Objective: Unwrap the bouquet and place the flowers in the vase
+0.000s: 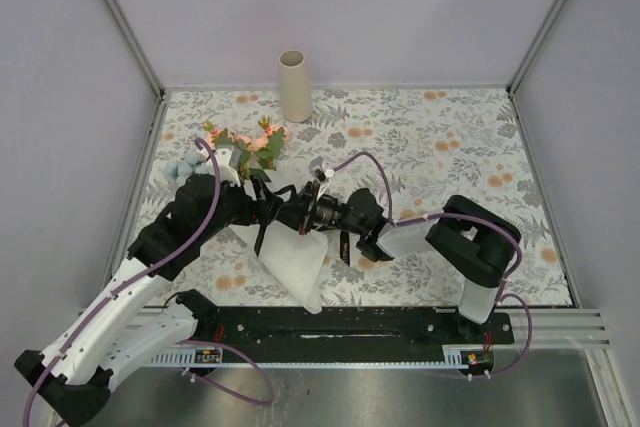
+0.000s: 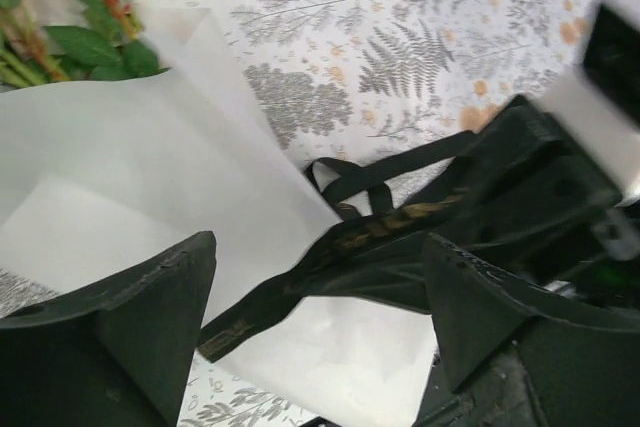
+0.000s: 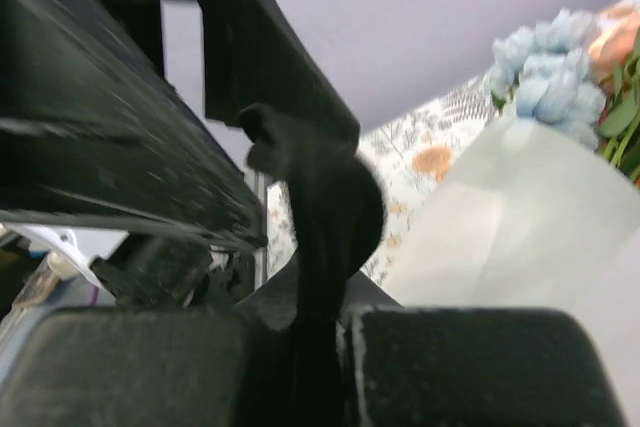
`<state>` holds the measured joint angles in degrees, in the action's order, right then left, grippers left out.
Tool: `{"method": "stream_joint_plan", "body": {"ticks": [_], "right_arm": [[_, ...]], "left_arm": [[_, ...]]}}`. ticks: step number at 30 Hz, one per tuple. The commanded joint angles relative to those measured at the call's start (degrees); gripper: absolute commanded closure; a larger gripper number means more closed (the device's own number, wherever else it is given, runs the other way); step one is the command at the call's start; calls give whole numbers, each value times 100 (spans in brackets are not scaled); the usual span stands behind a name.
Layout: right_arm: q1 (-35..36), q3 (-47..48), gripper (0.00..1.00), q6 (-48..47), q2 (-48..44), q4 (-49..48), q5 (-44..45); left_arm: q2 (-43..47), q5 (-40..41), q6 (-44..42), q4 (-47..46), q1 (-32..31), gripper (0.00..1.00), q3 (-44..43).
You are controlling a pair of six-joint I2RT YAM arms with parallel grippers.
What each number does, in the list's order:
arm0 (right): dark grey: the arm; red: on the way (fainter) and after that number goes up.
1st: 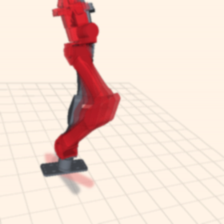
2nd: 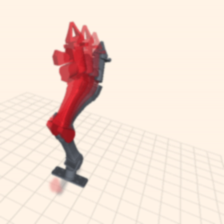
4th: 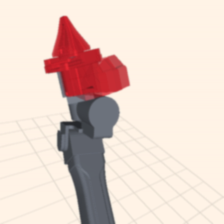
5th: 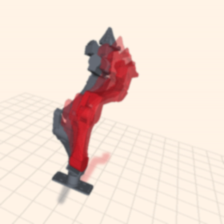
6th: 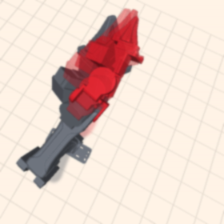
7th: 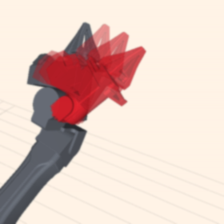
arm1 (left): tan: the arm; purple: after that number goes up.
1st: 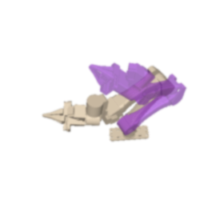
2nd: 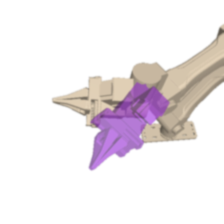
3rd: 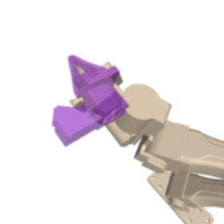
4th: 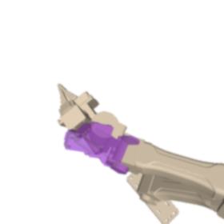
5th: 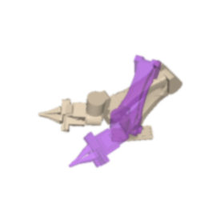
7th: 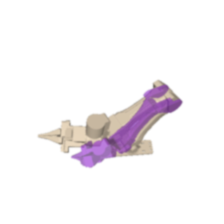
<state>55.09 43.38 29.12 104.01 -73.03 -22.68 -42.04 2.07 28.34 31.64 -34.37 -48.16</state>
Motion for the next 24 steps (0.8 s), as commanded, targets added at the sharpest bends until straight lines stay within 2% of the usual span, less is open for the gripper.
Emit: {"method": "stream_joint_plan", "body": {"ticks": [1, 7, 10, 13, 17, 24], "right_arm": [[-103, 170, 100, 128, -714, -302, 694], [-121, 522, 100, -108, -1531, 1034, 1063], [-121, 689, 100, -301, -1997, 1895, 1598], [-130, 847, 100, -460, -2542, 2809, 2668], [-191, 1312, 100, -846, -3149, 3829, 3944], [-499, 2814, 100, -1725, -3264, 5078, 4279]], "left_arm": [[144, 777, 137, 386, 9, 10, -316], [196, 1602, 733, 1484, 9, 5, -554], [249, 2042, 980, 1810, 27, 2, -528], [275, 1921, 867, 1767, 44, 2, -431], [337, 1709, 288, 1399, 53, 2, -107], [74, 1771, 172, 1275, 53, 1, 44]]}}
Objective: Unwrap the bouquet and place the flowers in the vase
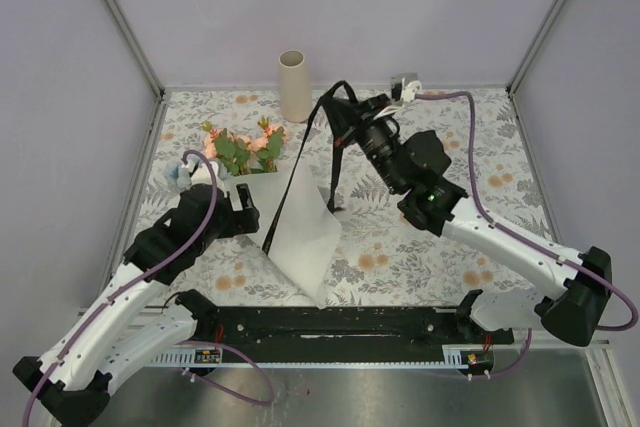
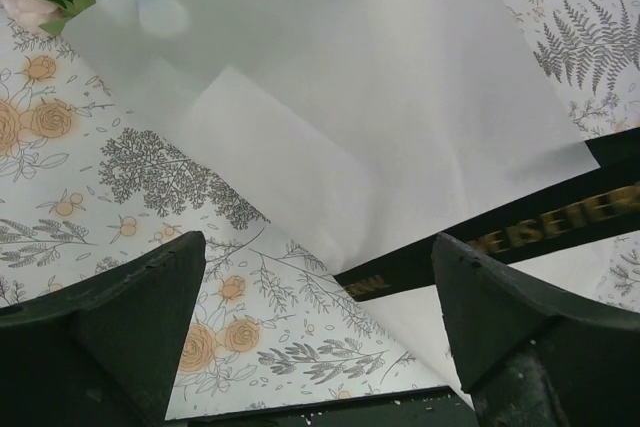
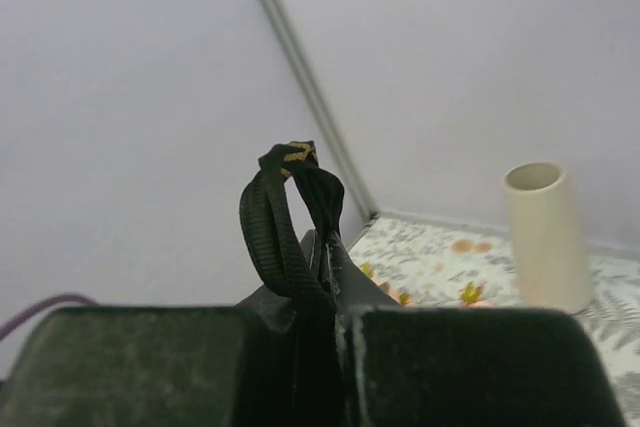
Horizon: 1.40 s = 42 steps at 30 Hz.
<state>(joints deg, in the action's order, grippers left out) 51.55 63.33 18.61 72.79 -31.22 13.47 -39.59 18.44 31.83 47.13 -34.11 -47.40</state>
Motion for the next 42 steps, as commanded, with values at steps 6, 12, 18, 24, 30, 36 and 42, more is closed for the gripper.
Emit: {"method": "stream_joint_plan", "body": {"ticks": [6, 12, 18, 24, 30, 36, 42], "right_arm": [[-645, 2006, 100, -1666, 15, 1337, 981], [-1392, 3491, 100, -2536, 647, 1698, 964], [-2297, 4828, 100, -3240, 1561, 1734, 1272], [-3413, 5303, 100, -3285, 2413, 1242, 1025], [-4415, 6102, 100, -2811, 3485, 1355, 1228], [-5049, 7975, 100, -2222, 4865, 2840, 1087], [-5120, 5642, 100, -1125, 4499, 2605, 1228]], "left_arm": [[-655, 28, -274, -178, 27, 1, -51], [-593, -42, -327, -249, 27, 1, -7], [-506, 178, -309, -196, 27, 1, -33], [-391, 81, -309, -231, 27, 1, -6], [-172, 222, -283, -205, 27, 1, 2], [-92, 283, -239, -205, 18, 1, 29], [-189, 301, -230, -187, 9, 1, 20]]}}
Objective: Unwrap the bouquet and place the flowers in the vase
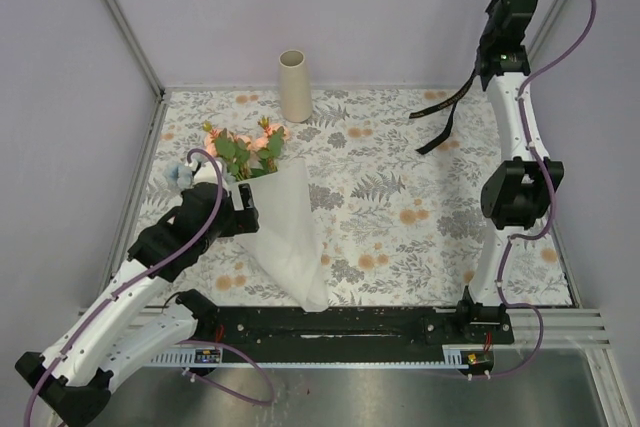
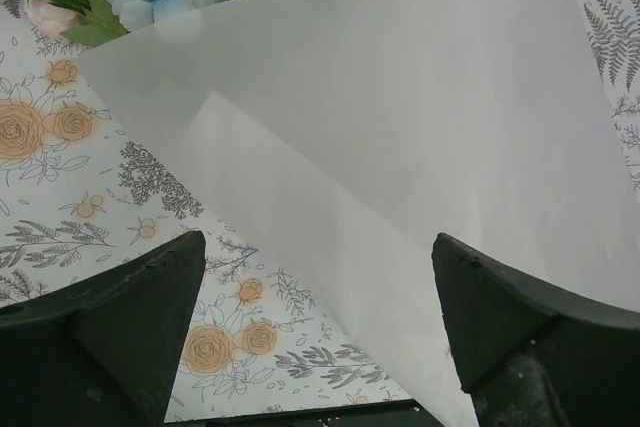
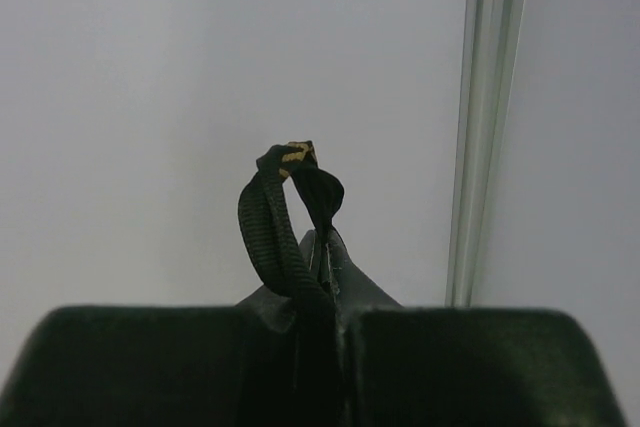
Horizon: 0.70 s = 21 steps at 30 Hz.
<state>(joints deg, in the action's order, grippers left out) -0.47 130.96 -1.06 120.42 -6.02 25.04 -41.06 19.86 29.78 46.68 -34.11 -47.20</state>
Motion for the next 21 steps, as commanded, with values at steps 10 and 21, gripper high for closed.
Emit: {"method": "stream_joint_plan", "body": {"ticks": [10, 21], "right_arm": [[-340, -3261, 57, 2548, -616, 897, 195], [-340, -4323, 12, 3446, -1643, 2307, -2335]], "left_arm": [[-148, 89, -42, -150, 18, 1, -9], [-315, -122, -16, -185, 18, 1, -9]]}}
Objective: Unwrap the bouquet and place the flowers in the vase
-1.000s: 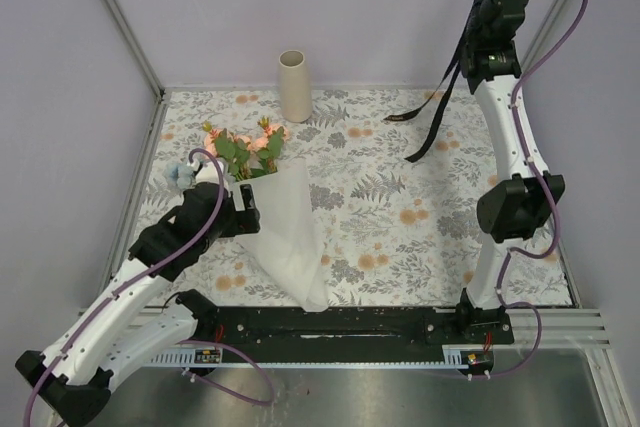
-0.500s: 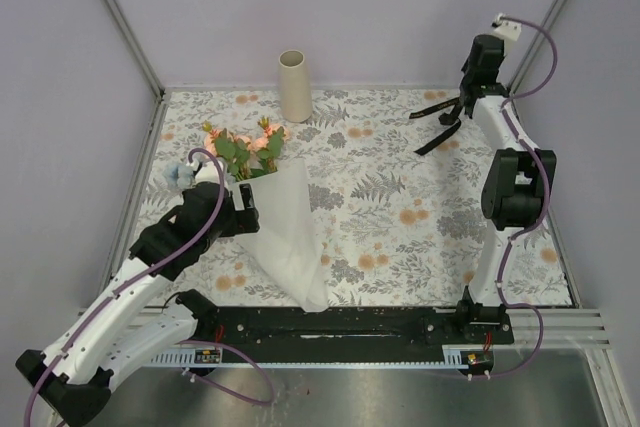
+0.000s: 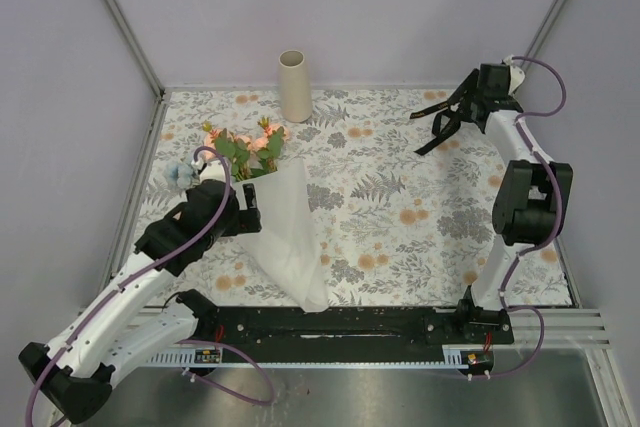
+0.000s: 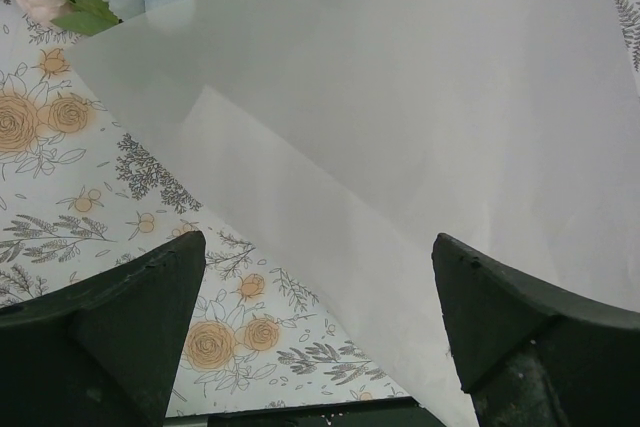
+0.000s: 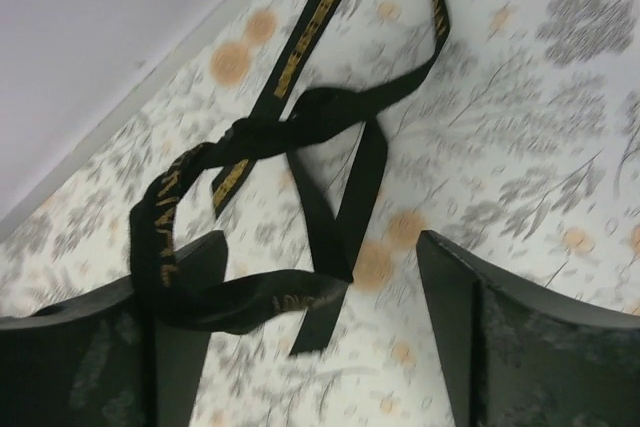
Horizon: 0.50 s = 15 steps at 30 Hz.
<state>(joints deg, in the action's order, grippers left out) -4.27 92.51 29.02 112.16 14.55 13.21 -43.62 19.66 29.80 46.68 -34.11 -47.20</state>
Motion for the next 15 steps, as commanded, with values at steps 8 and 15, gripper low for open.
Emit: {"method": "stream_joint_plan", "body": {"ticks": [8, 15], "right_arm": [[41, -1033, 9, 755, -1644, 1207, -865], [41, -1612, 6, 596, -2312, 1322, -2127]], "left_arm": [[-165, -103, 25, -97, 27, 1, -131], [-200, -147, 34, -88, 27, 1, -149]]}}
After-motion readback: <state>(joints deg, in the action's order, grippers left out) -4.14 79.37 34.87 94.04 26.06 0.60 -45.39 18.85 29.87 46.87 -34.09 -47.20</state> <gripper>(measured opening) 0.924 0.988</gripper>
